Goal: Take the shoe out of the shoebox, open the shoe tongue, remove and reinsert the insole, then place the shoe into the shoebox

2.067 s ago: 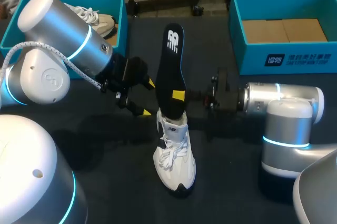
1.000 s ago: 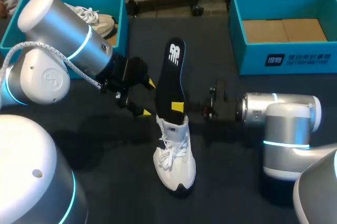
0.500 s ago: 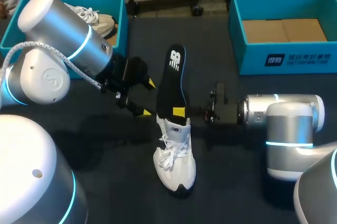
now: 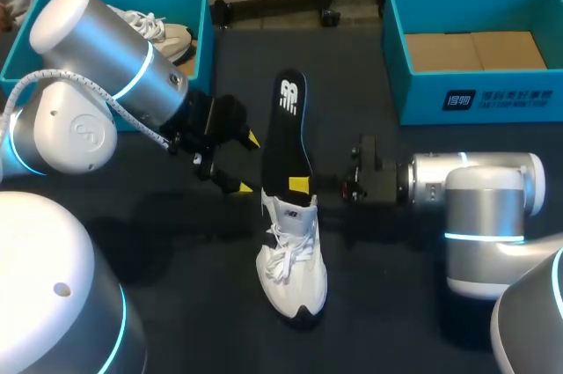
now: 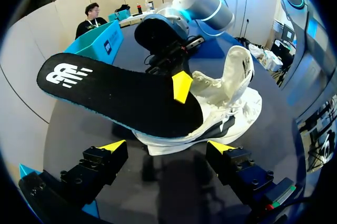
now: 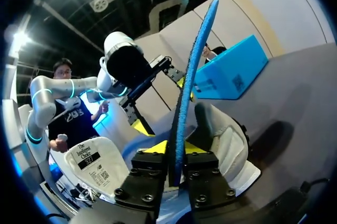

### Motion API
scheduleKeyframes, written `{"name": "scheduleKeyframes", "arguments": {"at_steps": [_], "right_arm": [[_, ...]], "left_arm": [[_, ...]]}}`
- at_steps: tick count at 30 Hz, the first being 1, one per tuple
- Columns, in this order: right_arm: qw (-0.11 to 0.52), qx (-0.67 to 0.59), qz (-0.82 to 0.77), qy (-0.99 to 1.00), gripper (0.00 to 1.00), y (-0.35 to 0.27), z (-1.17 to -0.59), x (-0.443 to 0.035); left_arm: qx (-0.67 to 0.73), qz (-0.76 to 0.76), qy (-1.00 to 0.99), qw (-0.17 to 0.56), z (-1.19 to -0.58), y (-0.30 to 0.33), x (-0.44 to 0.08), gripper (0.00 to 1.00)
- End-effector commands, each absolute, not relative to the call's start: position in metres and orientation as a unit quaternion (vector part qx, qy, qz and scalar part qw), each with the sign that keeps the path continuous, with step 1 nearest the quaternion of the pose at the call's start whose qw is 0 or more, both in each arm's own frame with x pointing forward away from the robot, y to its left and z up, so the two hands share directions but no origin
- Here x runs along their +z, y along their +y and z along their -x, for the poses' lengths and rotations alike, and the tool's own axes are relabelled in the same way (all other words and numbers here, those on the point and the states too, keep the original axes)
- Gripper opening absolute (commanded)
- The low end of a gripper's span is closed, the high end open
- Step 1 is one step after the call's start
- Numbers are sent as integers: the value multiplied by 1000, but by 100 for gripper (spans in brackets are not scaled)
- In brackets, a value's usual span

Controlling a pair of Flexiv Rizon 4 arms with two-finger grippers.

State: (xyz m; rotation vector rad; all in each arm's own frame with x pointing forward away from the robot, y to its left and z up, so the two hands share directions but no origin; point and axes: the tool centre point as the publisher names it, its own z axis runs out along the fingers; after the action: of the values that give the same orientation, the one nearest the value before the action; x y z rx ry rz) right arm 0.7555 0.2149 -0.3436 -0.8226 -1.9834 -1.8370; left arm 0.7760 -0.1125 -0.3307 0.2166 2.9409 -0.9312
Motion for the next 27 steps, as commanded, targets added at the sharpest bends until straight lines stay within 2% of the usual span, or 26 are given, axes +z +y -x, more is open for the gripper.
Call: {"name": "scheduleKeyframes", "arguments": {"at_steps": [1,19,24,27], "right_arm": [[155,-639,287,-696,28,216,-756,-342],[146,-627,266,-718,28,221,-778,-328],[161,-622,262,-720,22,224,-783,-330],[169,-615,264,-724,15,224,-784,-329]], "left_arm": [[-300,-70,951,25,-775,-112,-330,100],[-300,-70,951,25,-775,-112,-330,100],[-300,-70,951,25,-775,-112,-330,100],[-300,-70,951,25,-775,-112,-330,100]]}}
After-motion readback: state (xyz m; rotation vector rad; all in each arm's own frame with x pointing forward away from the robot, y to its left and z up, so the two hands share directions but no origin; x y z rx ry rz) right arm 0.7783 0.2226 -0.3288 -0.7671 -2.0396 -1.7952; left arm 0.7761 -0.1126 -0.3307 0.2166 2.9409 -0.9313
